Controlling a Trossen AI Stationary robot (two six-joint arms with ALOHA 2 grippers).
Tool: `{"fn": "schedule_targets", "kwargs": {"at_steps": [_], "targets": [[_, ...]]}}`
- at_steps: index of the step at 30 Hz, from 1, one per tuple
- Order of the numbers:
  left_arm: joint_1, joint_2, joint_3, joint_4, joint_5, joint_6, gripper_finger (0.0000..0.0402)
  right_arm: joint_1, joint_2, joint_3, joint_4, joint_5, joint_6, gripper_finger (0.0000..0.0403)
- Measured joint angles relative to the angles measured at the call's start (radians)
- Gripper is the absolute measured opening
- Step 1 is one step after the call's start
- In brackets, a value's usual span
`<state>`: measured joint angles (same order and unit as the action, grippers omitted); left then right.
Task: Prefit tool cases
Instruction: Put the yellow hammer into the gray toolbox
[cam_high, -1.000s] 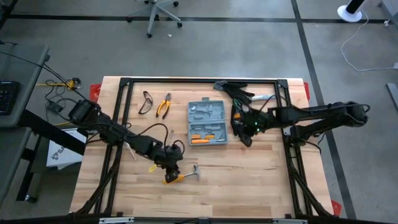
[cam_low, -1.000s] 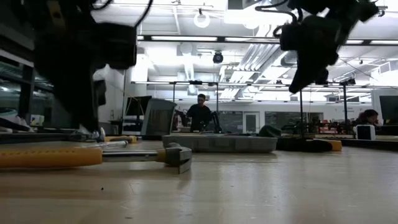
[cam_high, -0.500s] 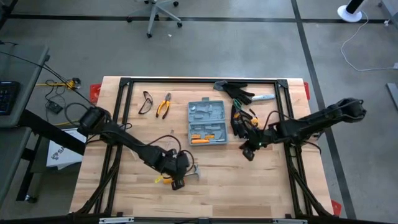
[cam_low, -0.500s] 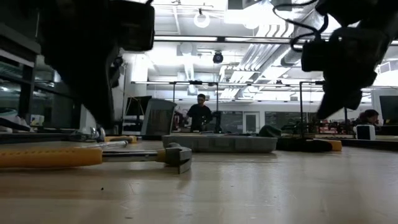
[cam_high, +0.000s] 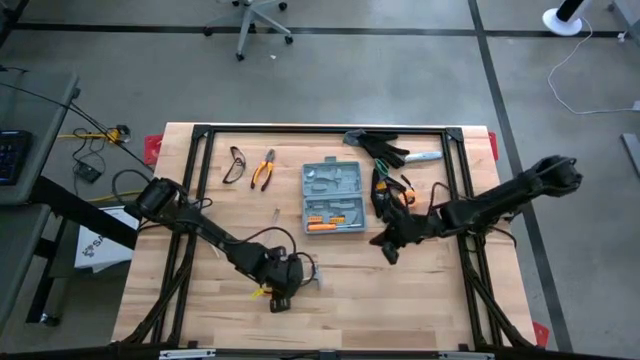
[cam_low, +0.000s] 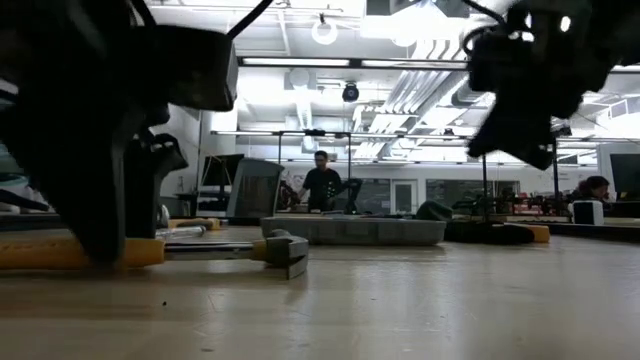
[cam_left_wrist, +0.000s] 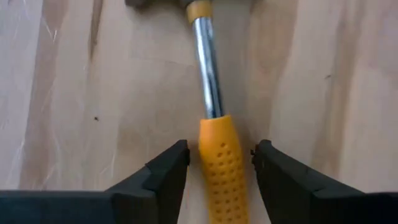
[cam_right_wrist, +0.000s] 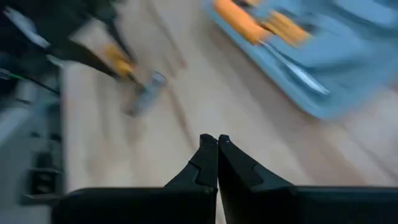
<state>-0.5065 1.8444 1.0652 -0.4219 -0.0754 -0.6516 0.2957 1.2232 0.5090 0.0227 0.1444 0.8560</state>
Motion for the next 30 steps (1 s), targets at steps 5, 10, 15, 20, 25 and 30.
{"fn": "schedule_targets", "kwargs": {"at_steps": [5, 10, 15, 20, 25, 30], "targets": [[-0.001, 0.022, 0.002, 0.003, -0.018, 0.001, 0.0187, 0.007, 0.201, 0.082, 0.132, -0.022, -0.013, 0.0], [-0.001, 0.023, 0.002, 0.002, -0.045, 0.001, 0.0188, -0.002, 0.437, 0.268, 0.135, -0.136, -0.16, 0.0], [-0.015, 0.025, 0.002, -0.007, -0.079, 0.001, 0.0188, -0.03, 0.616, 0.433, 0.133, -0.234, -0.26, 0.0], [-0.019, 0.025, 0.002, -0.025, -0.148, 0.001, 0.0188, -0.044, 0.715, 0.567, 0.136, -0.324, -0.361, 0.0], [-0.017, 0.025, 0.001, -0.028, -0.176, 0.001, 0.0188, -0.045, 0.791, 0.635, 0.116, -0.385, -0.385, 0.0], [-0.017, 0.025, 0.001, -0.028, -0.178, 0.001, 0.0188, -0.046, 0.822, 0.637, 0.09, -0.381, -0.36, 0.0]]}}
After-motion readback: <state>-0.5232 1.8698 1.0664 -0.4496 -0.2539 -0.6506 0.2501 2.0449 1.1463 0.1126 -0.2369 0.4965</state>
